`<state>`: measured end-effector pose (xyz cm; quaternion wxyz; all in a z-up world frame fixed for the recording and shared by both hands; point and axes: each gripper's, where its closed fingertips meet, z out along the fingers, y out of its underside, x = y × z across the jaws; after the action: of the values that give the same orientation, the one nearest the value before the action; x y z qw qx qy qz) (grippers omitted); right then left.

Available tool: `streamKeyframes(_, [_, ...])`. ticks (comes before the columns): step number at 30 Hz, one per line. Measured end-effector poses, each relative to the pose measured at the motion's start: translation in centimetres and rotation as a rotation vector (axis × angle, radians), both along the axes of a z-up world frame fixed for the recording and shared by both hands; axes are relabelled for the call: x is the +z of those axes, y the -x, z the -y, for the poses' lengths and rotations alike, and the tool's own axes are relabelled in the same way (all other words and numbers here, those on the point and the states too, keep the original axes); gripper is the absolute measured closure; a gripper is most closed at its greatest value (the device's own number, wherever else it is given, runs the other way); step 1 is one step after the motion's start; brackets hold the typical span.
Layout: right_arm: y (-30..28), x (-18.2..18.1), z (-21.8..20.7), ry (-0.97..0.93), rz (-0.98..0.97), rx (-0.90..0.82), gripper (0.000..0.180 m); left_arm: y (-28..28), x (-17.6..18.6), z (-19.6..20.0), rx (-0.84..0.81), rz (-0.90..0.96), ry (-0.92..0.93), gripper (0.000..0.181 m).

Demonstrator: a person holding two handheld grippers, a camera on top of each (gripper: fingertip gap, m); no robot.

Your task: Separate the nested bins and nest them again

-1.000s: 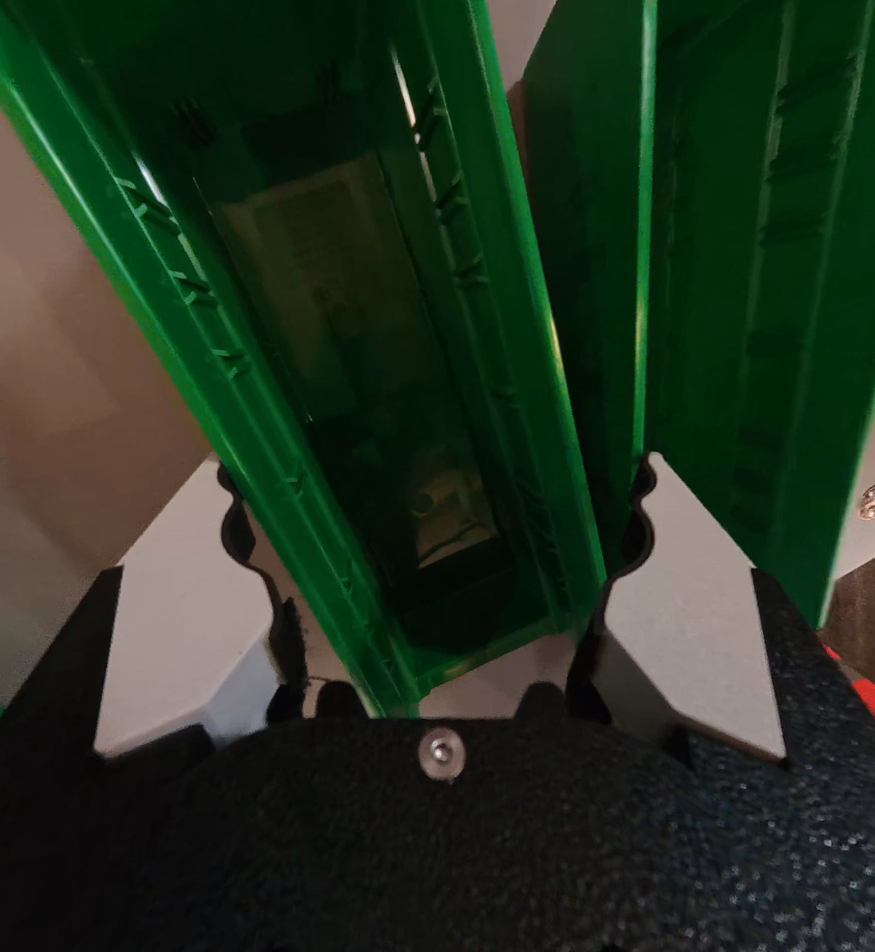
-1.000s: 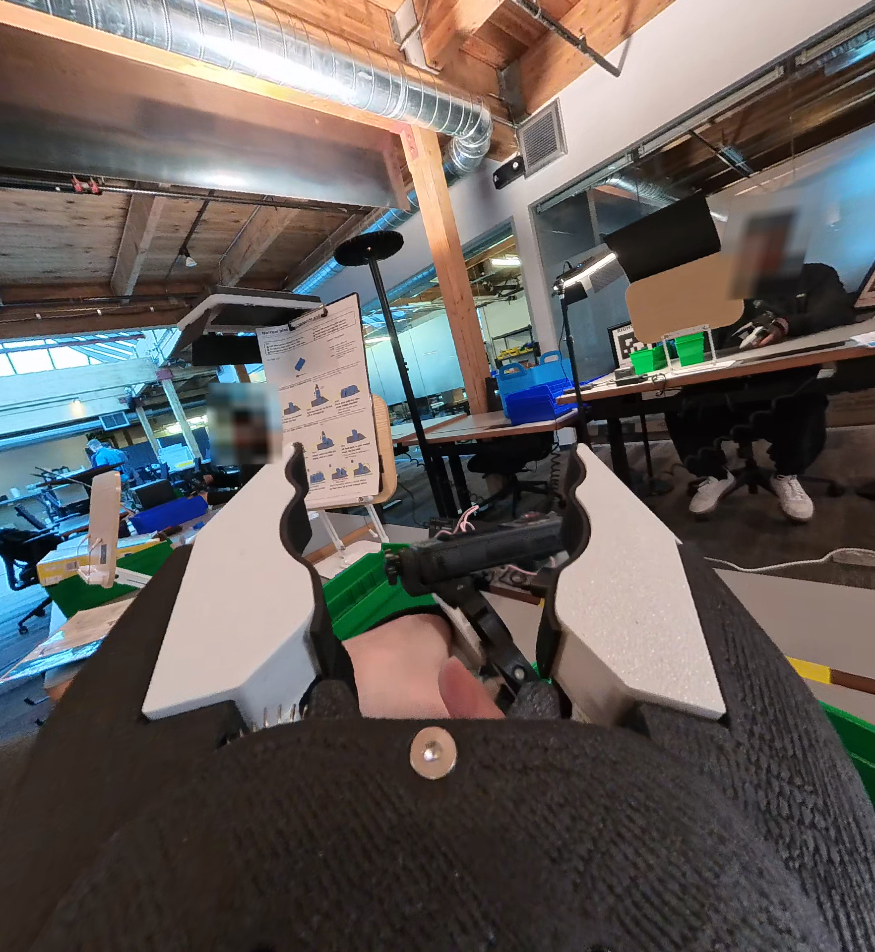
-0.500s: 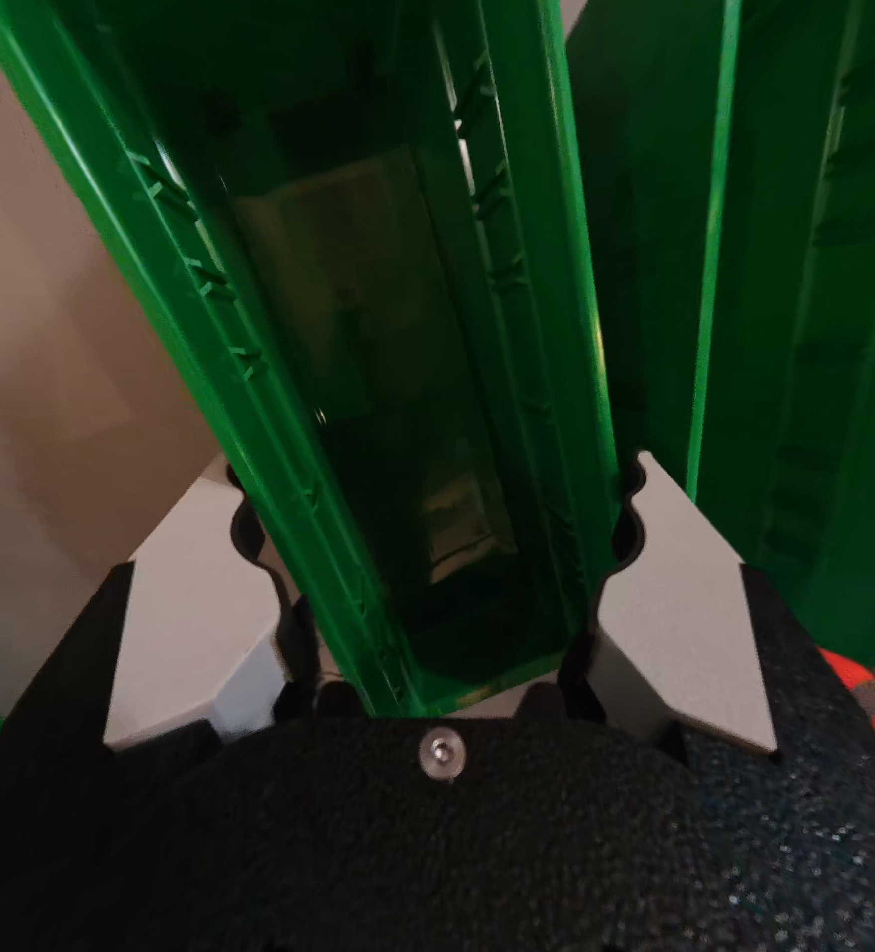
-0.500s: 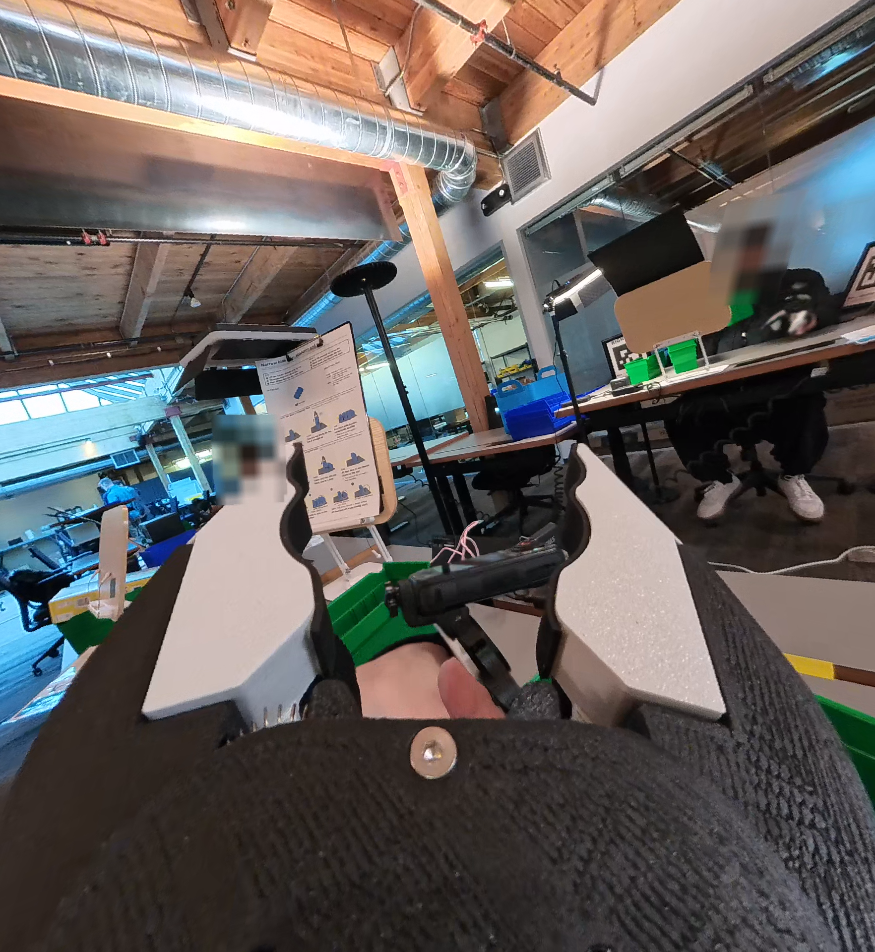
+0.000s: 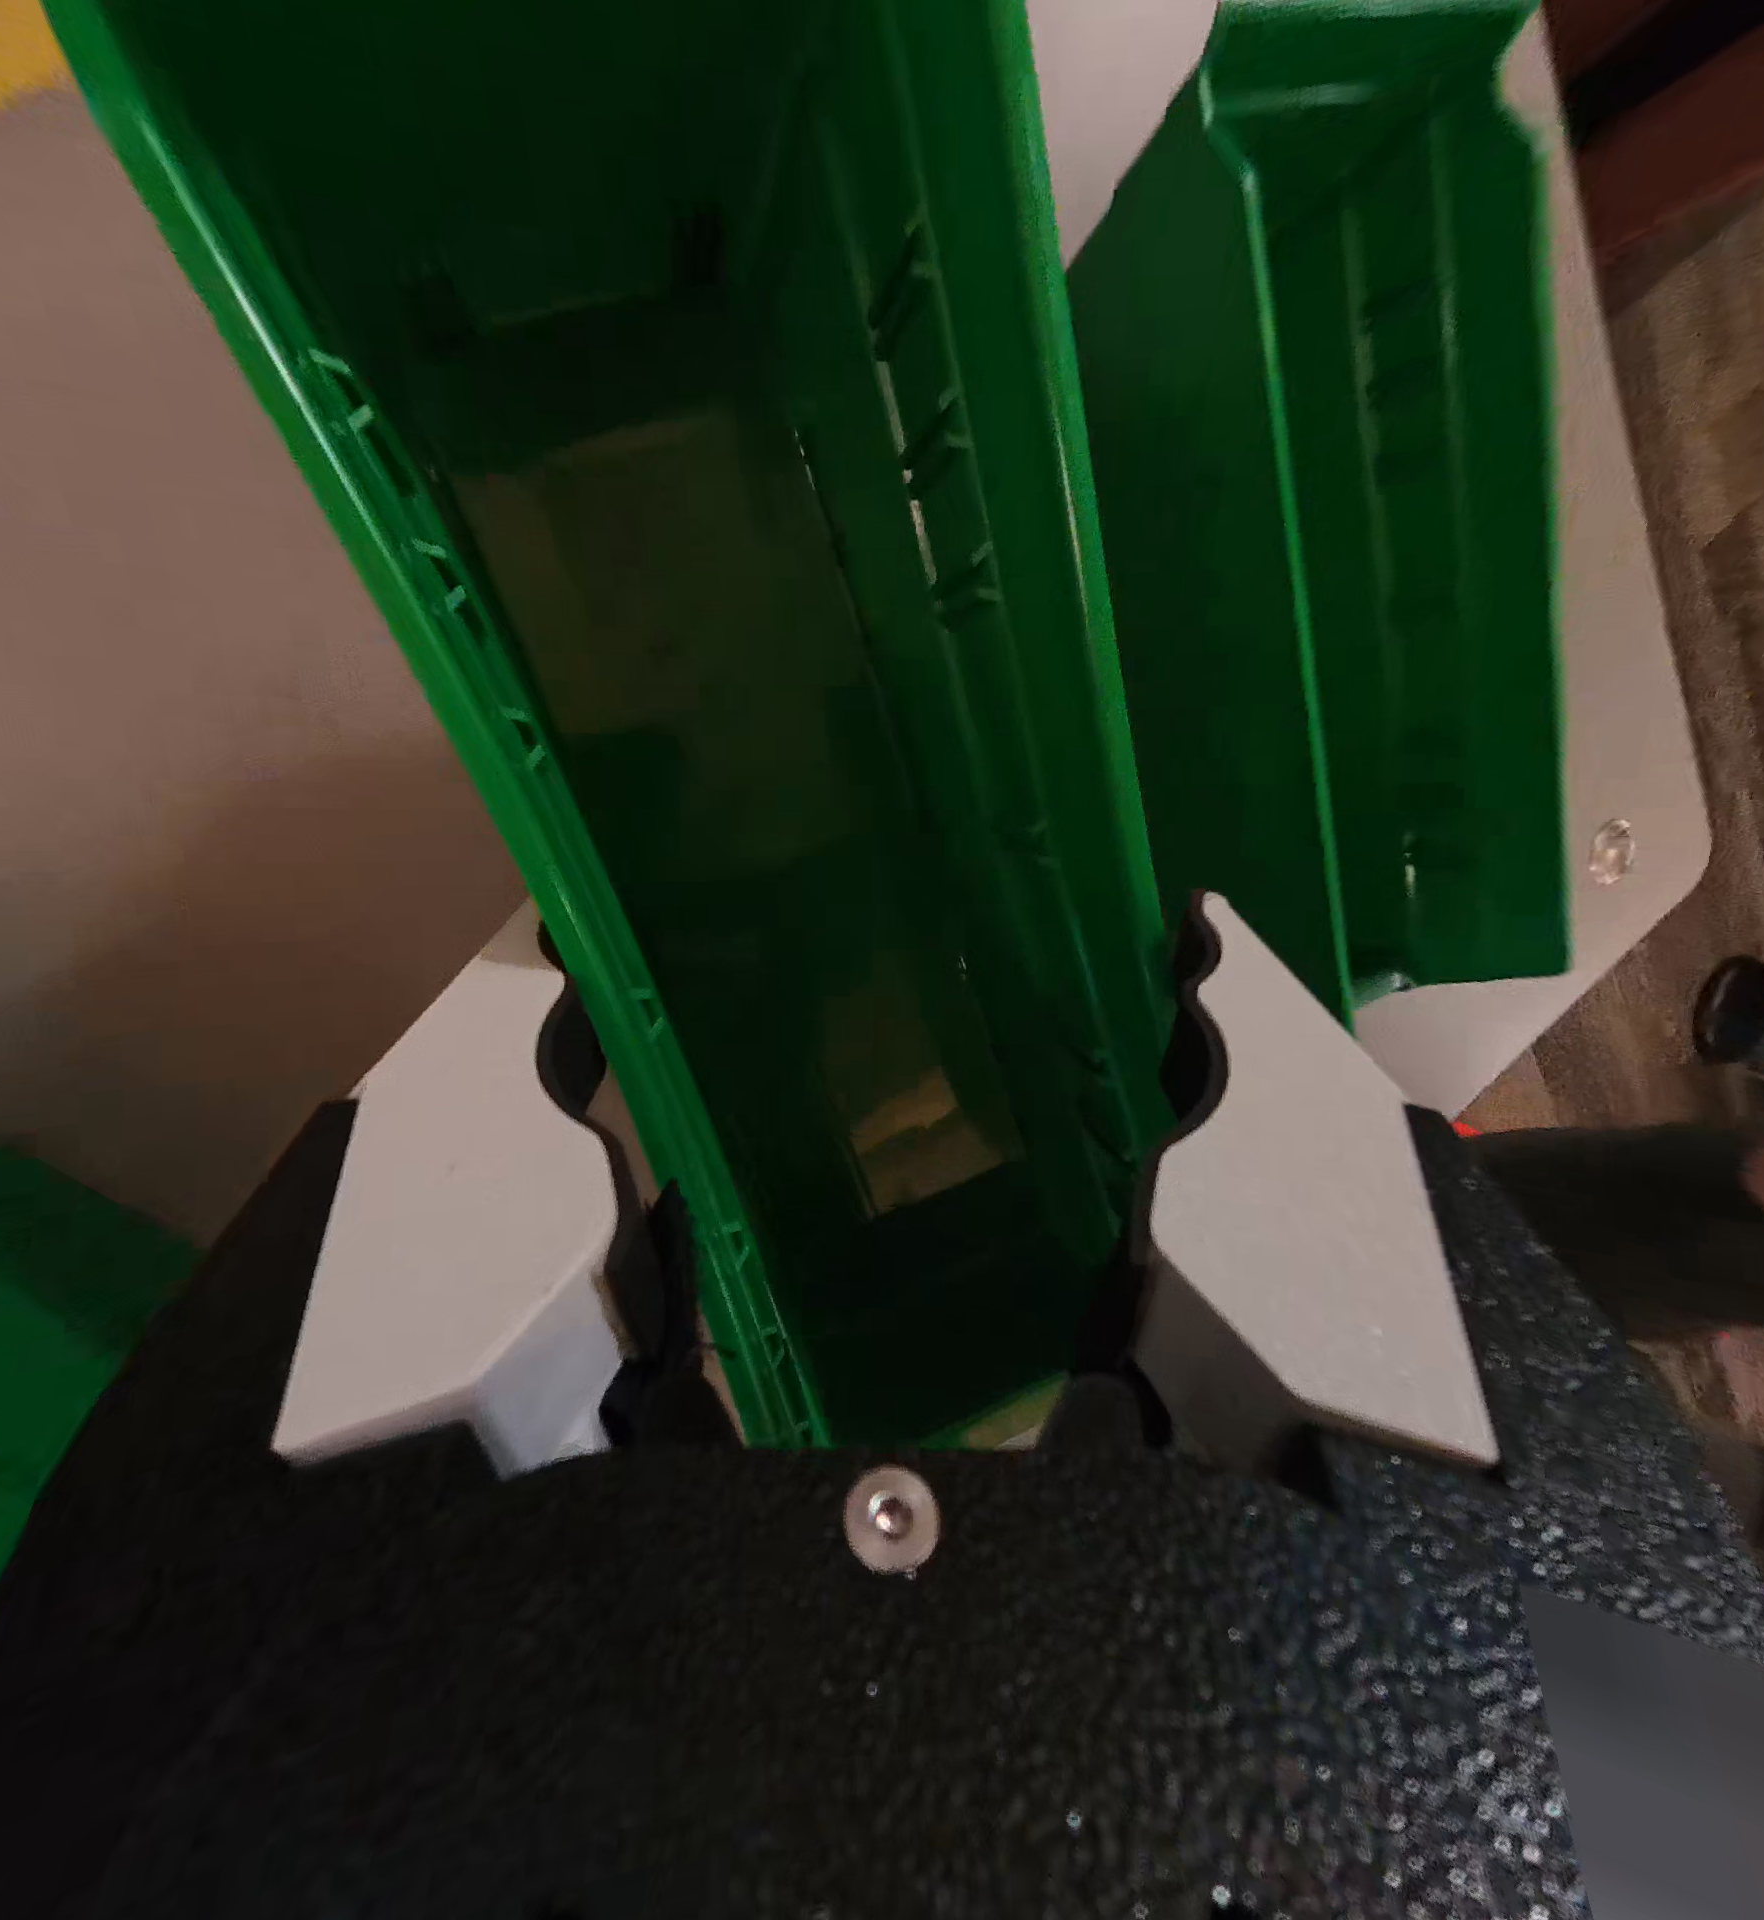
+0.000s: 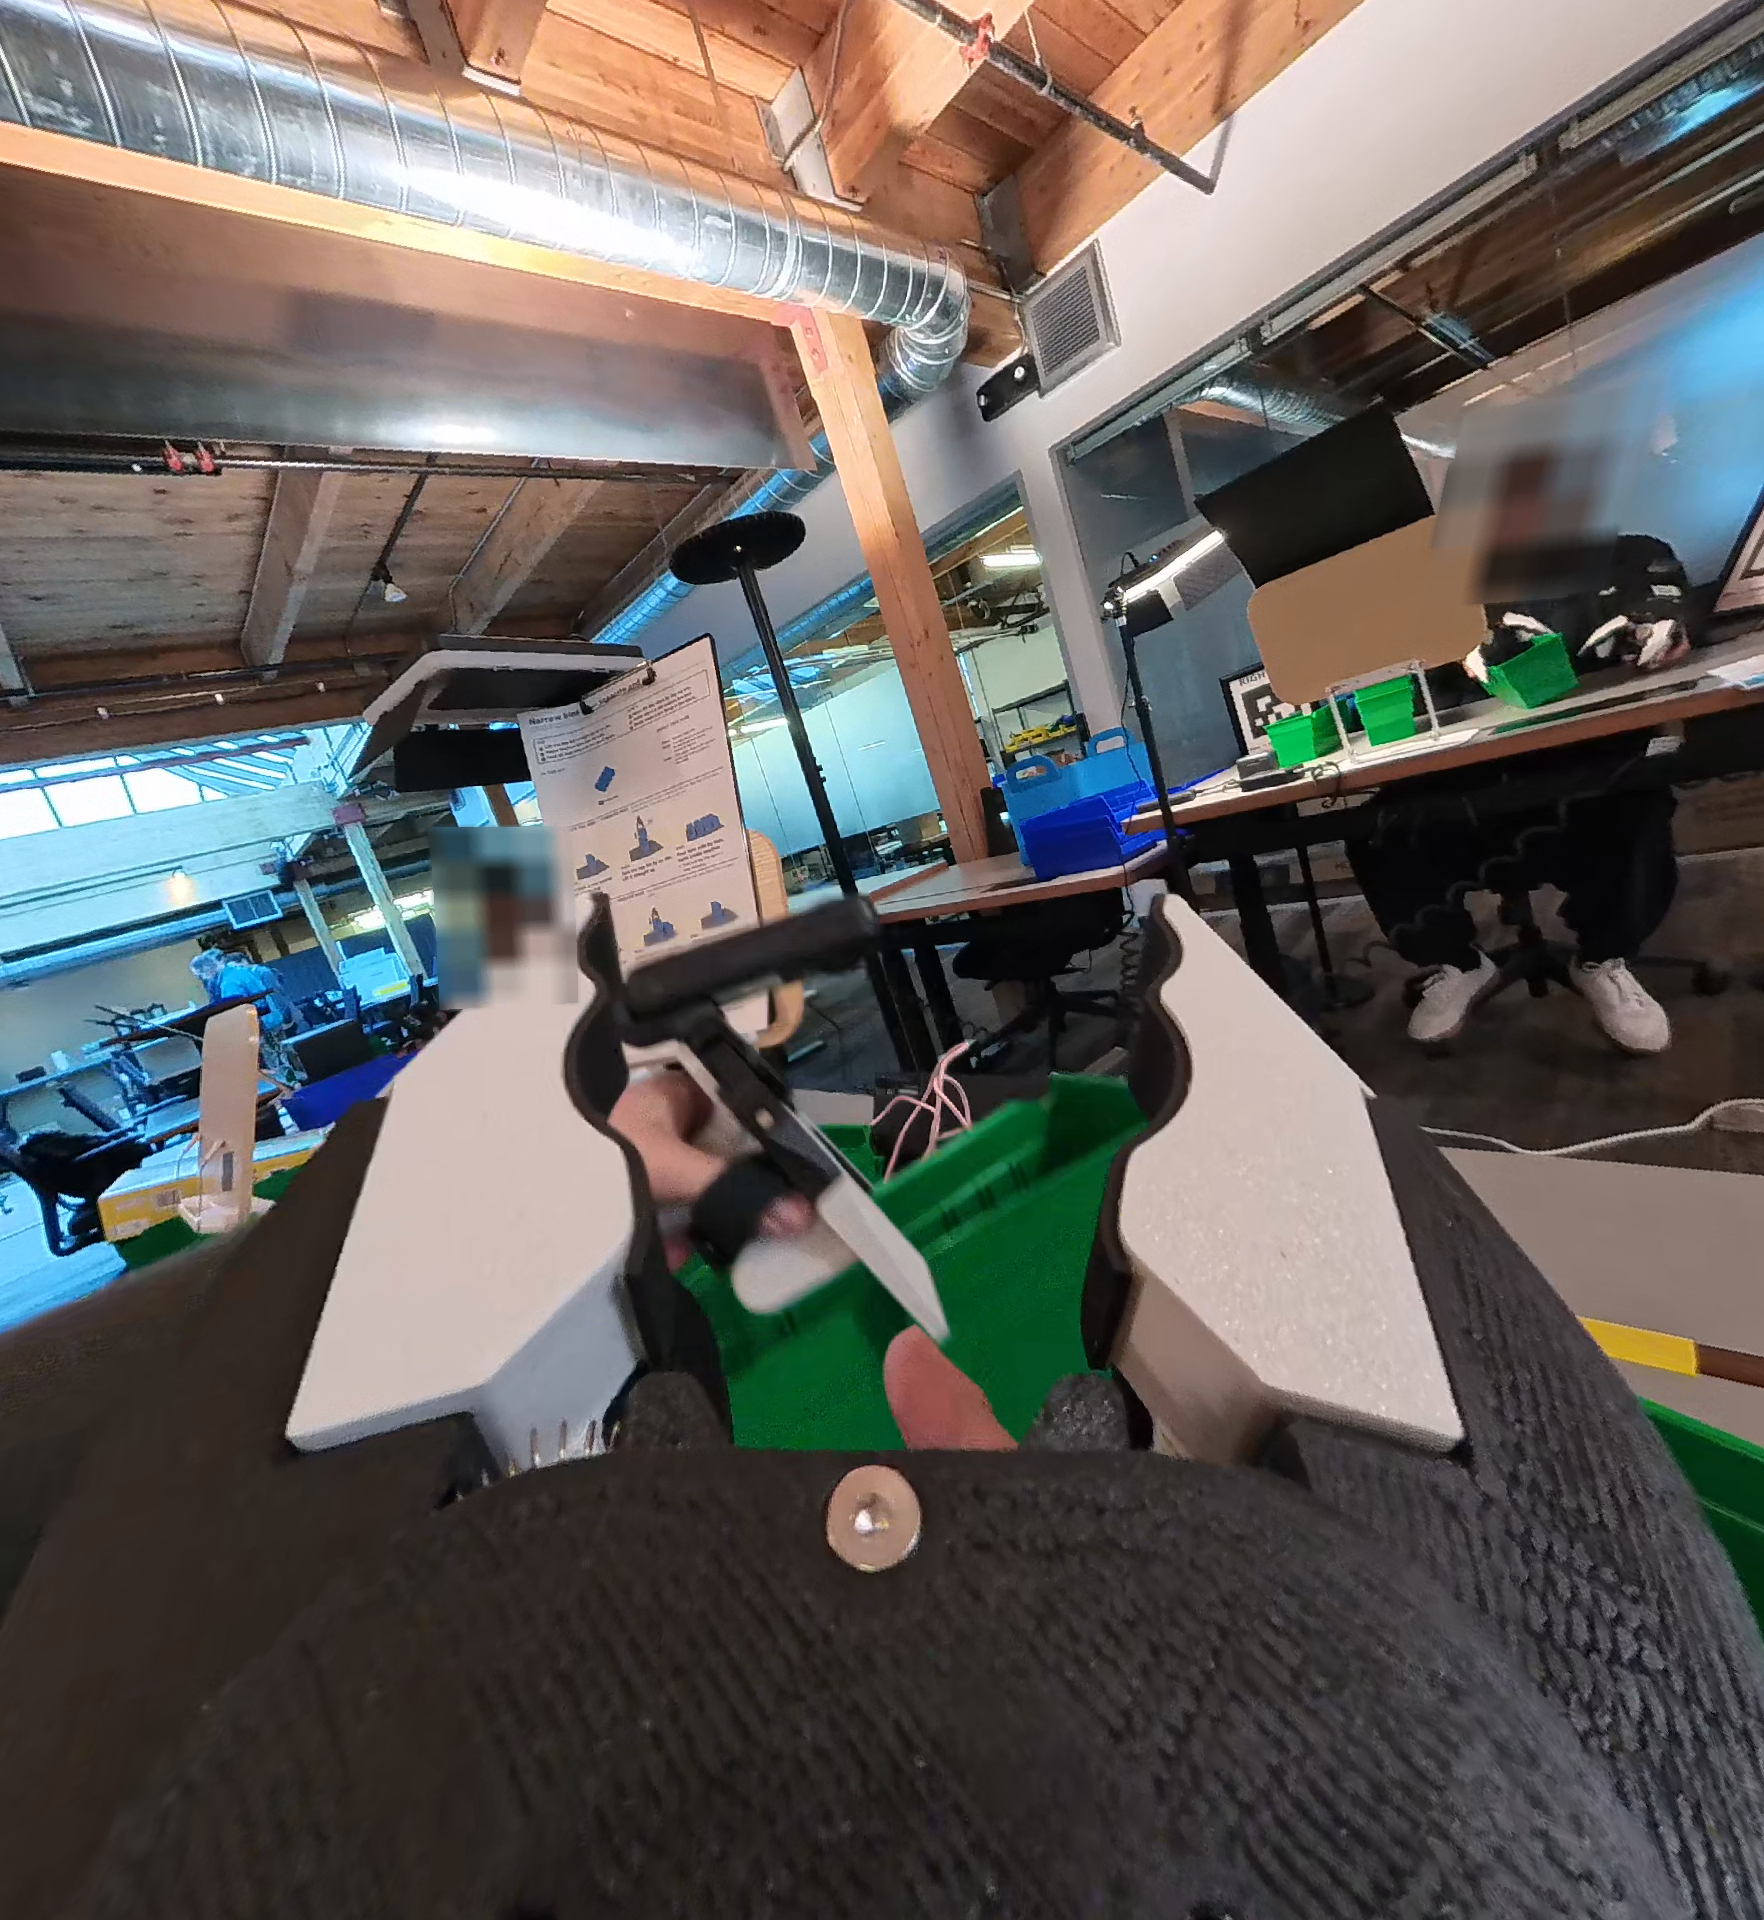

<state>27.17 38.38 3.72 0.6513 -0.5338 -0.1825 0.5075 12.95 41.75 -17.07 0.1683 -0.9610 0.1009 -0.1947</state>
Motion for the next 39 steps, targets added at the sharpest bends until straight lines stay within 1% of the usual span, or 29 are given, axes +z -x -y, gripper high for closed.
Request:
streamKeyframes(2, [-0.1,-0.1,-0.1,0.002,0.001,-0.004,0.080,2.1,2.8,0.2,0.021,-0.014,-0.037,0.070])
streamKeyframes(3, [-0.1,-0.1,-0.1,0.003,0.001,-0.006,0.076,3.3,4.2,0.3,0.036,-0.029,-0.053,0.070])
streamKeyframes(4, [-0.2,-0.1,-0.2,0.005,0.000,-0.009,0.080,4.5,5.5,0.6,0.056,-0.045,-0.067,0.069])
streamKeyframes(6, [-0.3,-0.1,-0.3,0.009,-0.004,-0.013,0.081,7.2,7.9,1.0,0.104,-0.071,-0.092,0.068])
streamKeyframes(9, [-0.3,-0.2,-0.4,0.019,-0.006,-0.012,0.080,11.3,10.1,2.0,0.185,-0.109,-0.106,0.067])
streamKeyframes(11, [-0.3,-0.3,-0.5,0.022,-0.004,-0.013,0.080,14.1,10.4,2.9,0.236,-0.138,-0.094,0.067])
streamKeyframes(15, [-0.3,-0.3,-0.5,0.020,0.000,-0.018,0.080,18.7,9.8,4.7,0.309,-0.180,-0.047,0.067])
streamKeyframes(19, [-0.2,-0.4,-0.7,0.025,0.004,-0.023,0.080,21.0,8.7,5.6,0.350,-0.163,-0.030,0.068])
streamKeyframes(28, [0.0,-0.7,-0.9,0.033,0.014,-0.025,0.080,23.1,4.8,5.4,0.429,-0.140,-0.016,0.066])
streamKeyframes(34, [0.1,-0.8,-1.0,0.039,0.015,-0.019,0.080,23.0,2.1,5.3,0.439,-0.133,-0.018,0.065])
streamKeyframes(38, [-0.1,-0.7,-1.0,0.040,0.008,-0.018,0.080,23.1,-0.7,5.7,0.446,-0.141,0.007,0.067])
streamKeyframes(39, [-0.2,-0.7,-1.0,0.039,0.005,-0.019,0.080,23.1,-1.2,5.5,0.445,-0.137,-0.011,0.066])
